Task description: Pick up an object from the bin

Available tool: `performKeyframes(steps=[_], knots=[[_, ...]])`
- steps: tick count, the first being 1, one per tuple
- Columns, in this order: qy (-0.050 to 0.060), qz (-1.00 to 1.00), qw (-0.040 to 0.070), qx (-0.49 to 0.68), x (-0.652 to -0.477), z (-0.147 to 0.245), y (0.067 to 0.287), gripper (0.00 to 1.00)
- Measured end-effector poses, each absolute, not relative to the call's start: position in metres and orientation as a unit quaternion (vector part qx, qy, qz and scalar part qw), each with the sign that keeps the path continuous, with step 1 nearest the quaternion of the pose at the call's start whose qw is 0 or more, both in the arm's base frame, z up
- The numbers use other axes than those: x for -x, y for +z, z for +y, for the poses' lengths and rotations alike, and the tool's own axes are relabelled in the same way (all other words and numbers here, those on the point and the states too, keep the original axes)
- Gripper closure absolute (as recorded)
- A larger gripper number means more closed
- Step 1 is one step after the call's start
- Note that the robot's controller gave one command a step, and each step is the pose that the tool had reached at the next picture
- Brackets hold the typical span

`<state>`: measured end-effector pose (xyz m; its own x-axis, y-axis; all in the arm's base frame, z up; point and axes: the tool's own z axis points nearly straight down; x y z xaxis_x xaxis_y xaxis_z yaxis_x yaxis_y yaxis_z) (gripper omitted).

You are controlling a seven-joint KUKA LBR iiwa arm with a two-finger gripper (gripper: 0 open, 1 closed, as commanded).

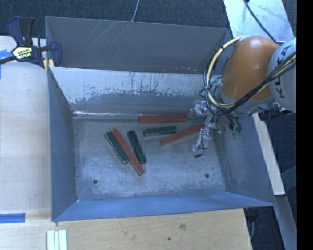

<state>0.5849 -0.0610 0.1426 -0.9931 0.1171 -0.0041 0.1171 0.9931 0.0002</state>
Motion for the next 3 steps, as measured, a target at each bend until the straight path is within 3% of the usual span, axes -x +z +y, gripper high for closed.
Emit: performKeyframes(steps=[1, 2, 3], knots=[[0.000, 0.999, 0.002, -0.032, -0.594, -0.048, 0.110, 0.00], [0.000, 0.997, 0.002, -0.077, -0.592, -0.047, 0.115, 0.00], [0.000, 0.997, 0.002, -0.078, -0.585, -0.041, 0.076, 0.00]])
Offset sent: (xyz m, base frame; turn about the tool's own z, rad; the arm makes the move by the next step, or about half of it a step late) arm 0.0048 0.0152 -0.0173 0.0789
